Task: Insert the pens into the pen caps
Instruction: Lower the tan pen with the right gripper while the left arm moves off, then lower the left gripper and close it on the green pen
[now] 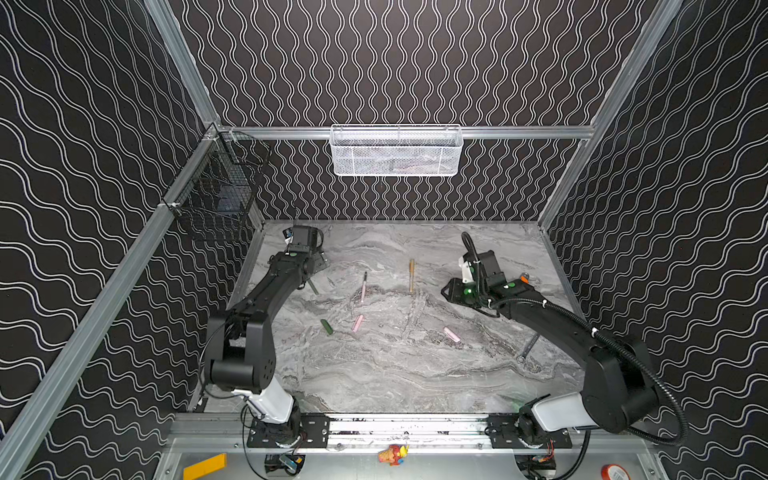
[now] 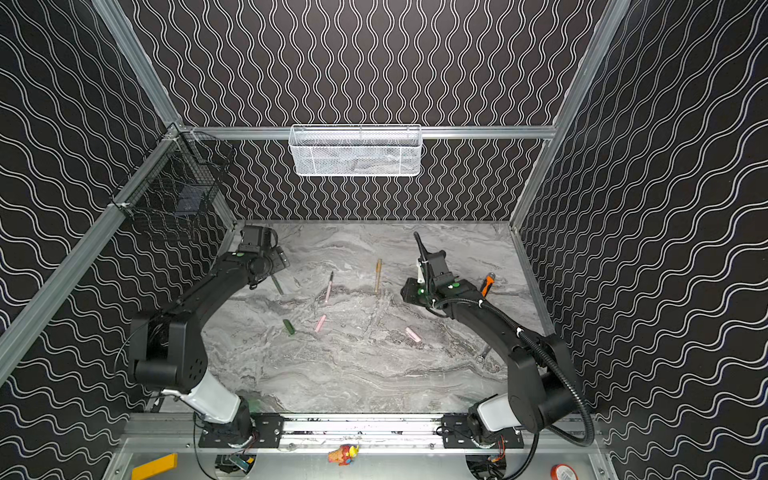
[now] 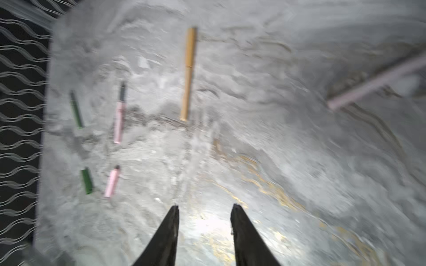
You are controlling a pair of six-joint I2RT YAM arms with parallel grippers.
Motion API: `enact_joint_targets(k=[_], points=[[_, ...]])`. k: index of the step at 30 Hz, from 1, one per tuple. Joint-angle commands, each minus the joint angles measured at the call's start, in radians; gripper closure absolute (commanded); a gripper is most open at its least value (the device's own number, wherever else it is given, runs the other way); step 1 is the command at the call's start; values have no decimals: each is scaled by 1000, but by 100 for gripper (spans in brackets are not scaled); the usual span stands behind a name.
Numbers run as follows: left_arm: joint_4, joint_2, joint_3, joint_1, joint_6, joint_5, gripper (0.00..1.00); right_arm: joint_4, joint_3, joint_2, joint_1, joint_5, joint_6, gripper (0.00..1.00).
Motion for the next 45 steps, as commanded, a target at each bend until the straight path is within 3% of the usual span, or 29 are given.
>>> enact_joint_targets(k=[1, 4, 12, 16, 27, 38, 45], points=[[-99, 58, 59, 29, 60, 62, 14, 29, -35, -47, 0, 36, -30, 58], [-131, 99, 106, 42, 93, 61, 16, 51, -55, -76, 0, 56, -41, 56], [-256, 250, 239, 67, 152, 66, 37, 95, -78, -92, -1, 14, -59, 55], [-289, 316, 279, 69, 157, 107, 43, 101, -94, -106, 0, 12, -72, 54], [-309, 417, 311, 69, 127, 141, 53, 118, -120, -128, 0, -10, -75, 55], [-293, 454, 311, 68, 142, 146, 76, 130, -134, -131, 0, -25, -62, 55], [-280, 435, 268, 68, 156, 127, 82, 125, -122, -145, 0, -38, -52, 54]])
